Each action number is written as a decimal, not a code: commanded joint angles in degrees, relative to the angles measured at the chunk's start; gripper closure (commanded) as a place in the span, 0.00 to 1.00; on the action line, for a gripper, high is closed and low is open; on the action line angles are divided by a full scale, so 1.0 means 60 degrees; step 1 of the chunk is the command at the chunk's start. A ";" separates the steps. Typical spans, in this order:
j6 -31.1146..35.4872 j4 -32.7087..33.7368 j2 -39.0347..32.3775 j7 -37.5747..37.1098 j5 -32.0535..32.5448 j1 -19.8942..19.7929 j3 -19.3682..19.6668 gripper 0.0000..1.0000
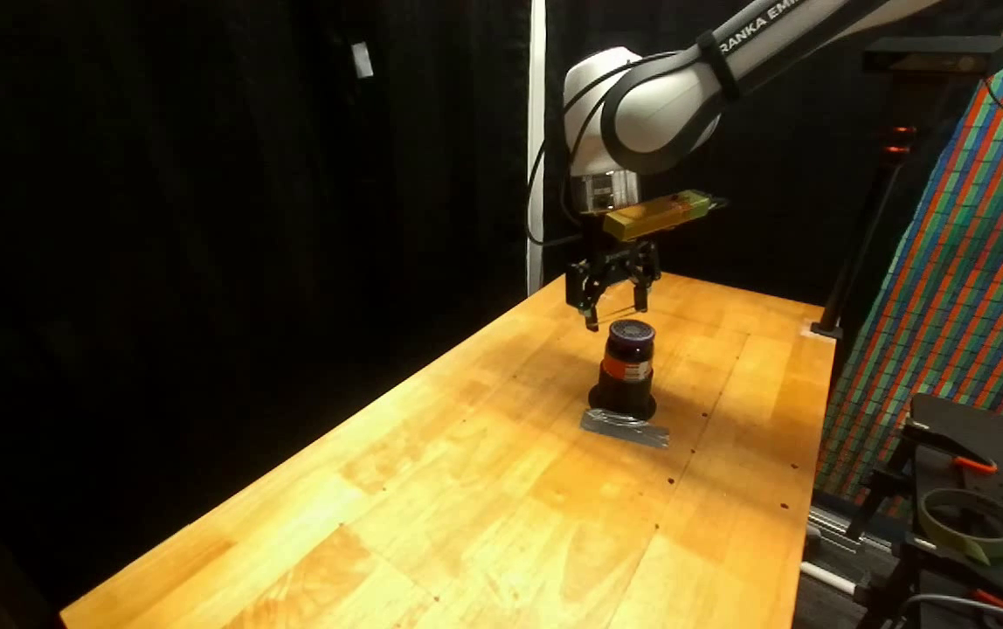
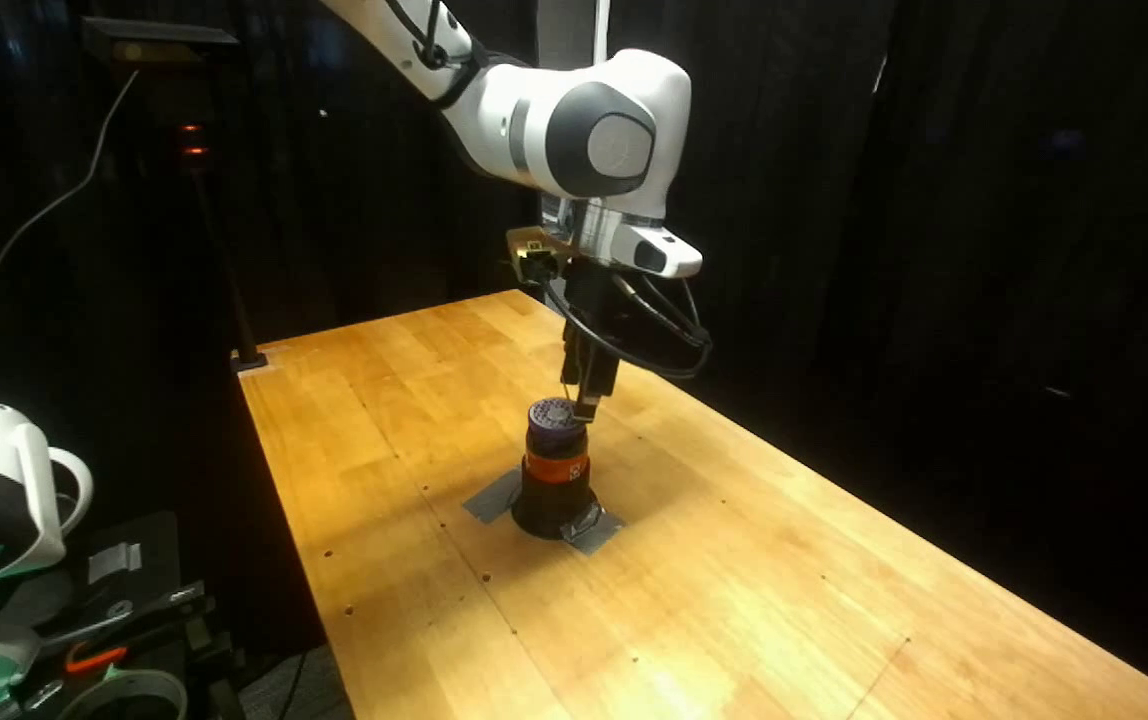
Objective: Place the band on the brown coffee cup
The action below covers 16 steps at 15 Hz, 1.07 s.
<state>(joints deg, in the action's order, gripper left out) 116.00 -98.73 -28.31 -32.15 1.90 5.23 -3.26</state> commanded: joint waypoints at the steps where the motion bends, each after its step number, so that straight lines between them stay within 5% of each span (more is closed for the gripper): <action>1: -0.1016 0.1471 -0.1044 0.0224 -0.0167 0.0300 0.0318 0.00; 10: -0.3054 0.1951 -0.1336 0.1281 -0.0279 0.0178 0.0352 0.00; 16: -0.2736 0.1029 -0.0911 0.2068 -0.0381 0.0092 0.0308 0.00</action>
<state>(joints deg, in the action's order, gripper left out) 99.63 -88.94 -36.12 -22.43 0.93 5.83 -1.89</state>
